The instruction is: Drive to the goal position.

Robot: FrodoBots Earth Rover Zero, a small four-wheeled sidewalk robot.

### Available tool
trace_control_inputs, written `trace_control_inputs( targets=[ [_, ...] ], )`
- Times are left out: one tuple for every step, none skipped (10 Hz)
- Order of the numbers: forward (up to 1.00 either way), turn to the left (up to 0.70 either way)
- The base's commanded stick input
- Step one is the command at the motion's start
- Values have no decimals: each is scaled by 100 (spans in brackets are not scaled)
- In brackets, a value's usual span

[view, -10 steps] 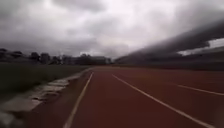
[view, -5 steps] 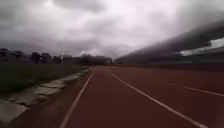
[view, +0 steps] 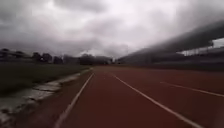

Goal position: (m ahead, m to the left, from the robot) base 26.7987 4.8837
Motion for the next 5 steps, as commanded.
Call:
trace_control_inputs(
  targets=[
    [70, 0],
    [70, 0],
    [70, 0],
    [70, 0],
    [70, 0]
  ],
)
